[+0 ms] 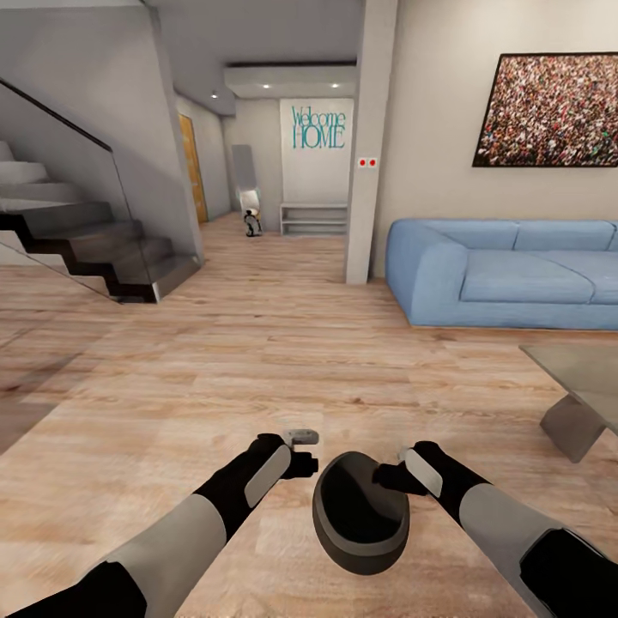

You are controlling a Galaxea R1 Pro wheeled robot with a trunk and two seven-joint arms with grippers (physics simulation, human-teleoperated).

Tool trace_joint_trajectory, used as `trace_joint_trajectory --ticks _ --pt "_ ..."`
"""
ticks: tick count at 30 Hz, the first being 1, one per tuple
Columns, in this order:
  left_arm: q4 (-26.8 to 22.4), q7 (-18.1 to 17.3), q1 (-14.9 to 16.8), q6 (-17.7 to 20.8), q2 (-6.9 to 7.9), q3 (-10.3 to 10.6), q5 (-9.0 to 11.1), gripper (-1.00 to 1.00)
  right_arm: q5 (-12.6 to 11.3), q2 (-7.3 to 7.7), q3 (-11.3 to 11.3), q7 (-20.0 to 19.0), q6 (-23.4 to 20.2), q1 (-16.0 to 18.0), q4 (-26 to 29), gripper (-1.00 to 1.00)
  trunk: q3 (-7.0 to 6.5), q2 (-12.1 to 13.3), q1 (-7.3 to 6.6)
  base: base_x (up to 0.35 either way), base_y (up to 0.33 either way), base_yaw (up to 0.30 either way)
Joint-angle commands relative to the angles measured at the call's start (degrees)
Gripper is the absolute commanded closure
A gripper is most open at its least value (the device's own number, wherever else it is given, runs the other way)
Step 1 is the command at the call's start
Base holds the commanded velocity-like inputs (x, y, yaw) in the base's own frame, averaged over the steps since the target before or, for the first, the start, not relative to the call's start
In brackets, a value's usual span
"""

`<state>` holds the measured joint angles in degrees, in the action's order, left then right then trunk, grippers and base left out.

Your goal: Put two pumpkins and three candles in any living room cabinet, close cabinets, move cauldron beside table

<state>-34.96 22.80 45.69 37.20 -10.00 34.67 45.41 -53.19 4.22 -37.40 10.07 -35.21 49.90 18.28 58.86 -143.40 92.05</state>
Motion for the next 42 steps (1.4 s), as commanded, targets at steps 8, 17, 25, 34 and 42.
trace_joint_trajectory --ticks 8,17,25,34,42 --pt "-0.1 0.5 0.1 0.1 0.00 0.2 0.5 -1.00 -0.6 0.00 -0.4 0.0 -0.1 0.0 0.2 -1.00 1.71 -0.1 0.19 0.000 0.000 -0.161" --pt "-0.1 0.5 0.1 0.1 0.00 0.2 0.6 -1.00 -0.6 0.00 -0.4 0.0 0.9 0.0 0.2 -1.00 2.19 -0.2 0.27 0.000 0.000 -0.226" --pt "-0.1 0.5 0.0 0.1 0.00 0.2 0.5 -1.00 -0.6 -0.14 -0.4 0.0 1.0 0.0 0.2 -1.00 2.18 -0.2 0.27 0.000 0.000 -0.016" --pt "-0.1 0.5 0.1 0.1 0.00 0.2 0.5 -1.00 -0.6 -0.26 -0.5 0.0 1.0 0.0 0.2 -1.00 2.18 -0.2 0.27 0.000 0.000 0.000" --pt "-0.1 0.5 0.0 0.1 0.00 0.1 0.6 -1.00 -0.6 -0.35 -0.5 0.0 1.1 0.0 0.3 -1.00 2.18 -0.2 0.27 0.079 0.075 -0.019"
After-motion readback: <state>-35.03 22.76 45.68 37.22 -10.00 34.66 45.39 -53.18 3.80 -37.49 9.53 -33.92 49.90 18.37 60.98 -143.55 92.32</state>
